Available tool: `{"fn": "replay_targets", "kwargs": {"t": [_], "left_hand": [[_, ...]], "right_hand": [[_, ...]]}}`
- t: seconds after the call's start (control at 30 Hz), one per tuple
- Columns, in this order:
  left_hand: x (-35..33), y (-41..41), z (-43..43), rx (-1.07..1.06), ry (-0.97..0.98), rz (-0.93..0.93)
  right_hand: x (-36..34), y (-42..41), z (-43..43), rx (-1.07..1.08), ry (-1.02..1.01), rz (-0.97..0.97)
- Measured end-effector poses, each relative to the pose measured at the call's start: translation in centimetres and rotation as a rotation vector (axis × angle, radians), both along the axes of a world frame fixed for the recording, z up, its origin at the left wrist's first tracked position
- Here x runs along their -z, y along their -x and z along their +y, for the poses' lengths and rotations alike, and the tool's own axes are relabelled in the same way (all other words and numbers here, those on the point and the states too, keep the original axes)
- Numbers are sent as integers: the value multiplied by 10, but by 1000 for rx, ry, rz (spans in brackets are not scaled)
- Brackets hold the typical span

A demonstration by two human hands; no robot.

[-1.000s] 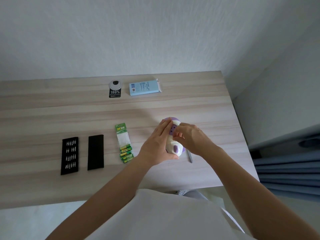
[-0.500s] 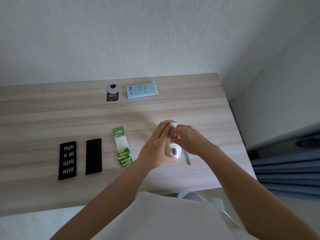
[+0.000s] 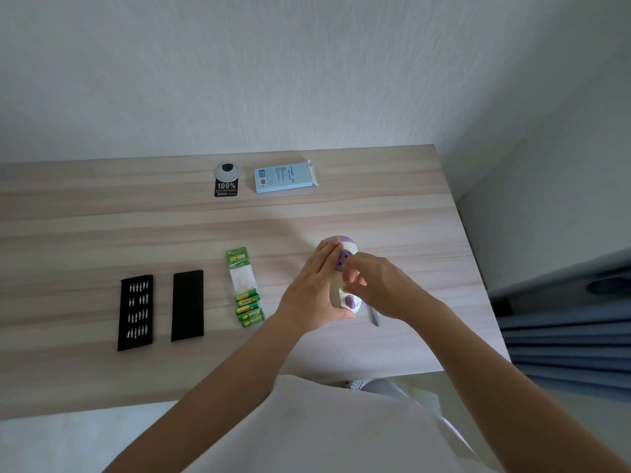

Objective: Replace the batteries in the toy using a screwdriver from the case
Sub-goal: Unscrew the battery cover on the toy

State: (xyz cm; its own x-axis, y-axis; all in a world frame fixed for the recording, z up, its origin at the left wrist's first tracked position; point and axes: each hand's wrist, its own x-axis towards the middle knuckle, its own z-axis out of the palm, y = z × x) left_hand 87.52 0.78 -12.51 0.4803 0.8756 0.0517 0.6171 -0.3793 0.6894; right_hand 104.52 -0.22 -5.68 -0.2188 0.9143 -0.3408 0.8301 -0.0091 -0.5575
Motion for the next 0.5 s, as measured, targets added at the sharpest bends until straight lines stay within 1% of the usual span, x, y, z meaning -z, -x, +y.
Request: {"fn": "replay_targets", "kwargs": {"t": [0.07, 0.23, 0.4, 0.5], "left_hand": [[0, 0, 0, -1, 3, 2], [-6, 1, -1, -1, 61, 7], [-6, 2, -2, -4, 25, 2], [-5, 1, -2, 3, 1, 12]], "right_hand": [[2, 2, -4, 10, -8, -4], [14, -3, -22, 172, -74, 239], [25, -4, -34, 302, -125, 351], [27, -8, -36, 281, -104, 392]]}}
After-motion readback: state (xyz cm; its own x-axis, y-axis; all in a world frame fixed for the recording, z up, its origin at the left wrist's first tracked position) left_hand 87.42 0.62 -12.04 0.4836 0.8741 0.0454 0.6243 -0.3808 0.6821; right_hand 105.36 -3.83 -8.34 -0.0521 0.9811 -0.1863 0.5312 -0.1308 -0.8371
